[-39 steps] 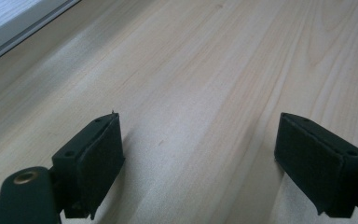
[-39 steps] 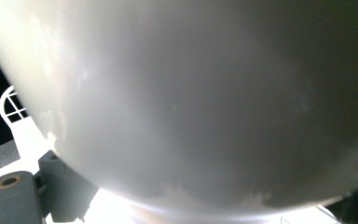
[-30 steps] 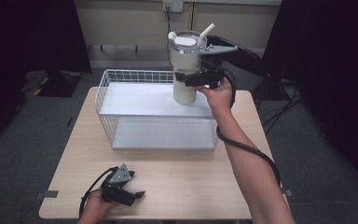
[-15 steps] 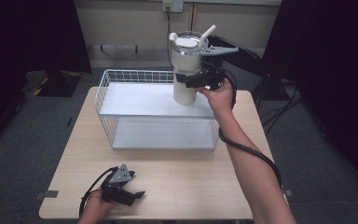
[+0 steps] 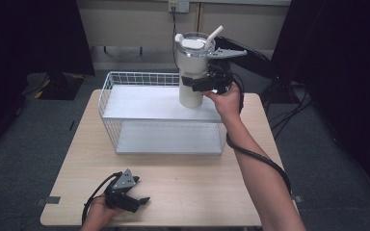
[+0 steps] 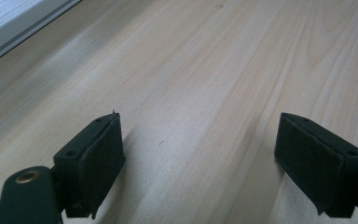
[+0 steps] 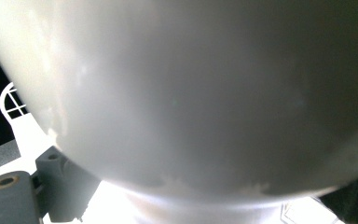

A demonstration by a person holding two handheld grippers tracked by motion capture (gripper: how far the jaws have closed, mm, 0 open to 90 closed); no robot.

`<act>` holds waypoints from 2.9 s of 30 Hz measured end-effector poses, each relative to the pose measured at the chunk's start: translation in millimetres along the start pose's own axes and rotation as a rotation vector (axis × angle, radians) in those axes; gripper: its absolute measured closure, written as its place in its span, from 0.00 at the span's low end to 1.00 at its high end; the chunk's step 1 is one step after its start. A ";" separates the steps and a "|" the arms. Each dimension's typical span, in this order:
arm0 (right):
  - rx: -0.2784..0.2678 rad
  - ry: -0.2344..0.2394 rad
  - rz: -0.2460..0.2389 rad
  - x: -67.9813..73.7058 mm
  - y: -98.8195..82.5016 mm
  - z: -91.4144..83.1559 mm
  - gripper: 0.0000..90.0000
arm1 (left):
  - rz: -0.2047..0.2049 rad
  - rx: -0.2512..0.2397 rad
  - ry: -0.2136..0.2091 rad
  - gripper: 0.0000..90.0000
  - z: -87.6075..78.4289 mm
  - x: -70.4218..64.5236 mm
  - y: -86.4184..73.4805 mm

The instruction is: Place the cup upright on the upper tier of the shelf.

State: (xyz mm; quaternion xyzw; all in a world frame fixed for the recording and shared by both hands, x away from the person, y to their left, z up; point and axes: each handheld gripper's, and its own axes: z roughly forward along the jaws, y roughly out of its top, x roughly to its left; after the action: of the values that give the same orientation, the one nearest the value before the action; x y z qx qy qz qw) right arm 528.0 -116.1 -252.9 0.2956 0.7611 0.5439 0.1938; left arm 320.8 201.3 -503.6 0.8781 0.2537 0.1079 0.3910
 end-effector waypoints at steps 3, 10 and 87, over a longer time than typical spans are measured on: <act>0.000 -0.004 -0.003 0.2 -0.5 -0.2 0.09 | -0.002 -0.001 0.001 0.17 0.1 -0.2 -0.1; -0.006 0.002 -0.004 -0.8 -4.3 -0.8 0.09 | 0.002 0.000 0.003 0.17 0.0 0.0 0.0; 0.056 0.146 -0.105 36.6 -33.5 -67.0 0.11 | -0.005 0.000 0.005 0.16 0.4 -0.8 0.2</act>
State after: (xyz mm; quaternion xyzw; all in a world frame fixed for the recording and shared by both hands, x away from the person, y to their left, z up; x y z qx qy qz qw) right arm 451.2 -147.4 -261.2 0.2199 0.8027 0.5315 0.1576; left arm 320.3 200.5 -503.7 0.8771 0.2571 0.1093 0.3907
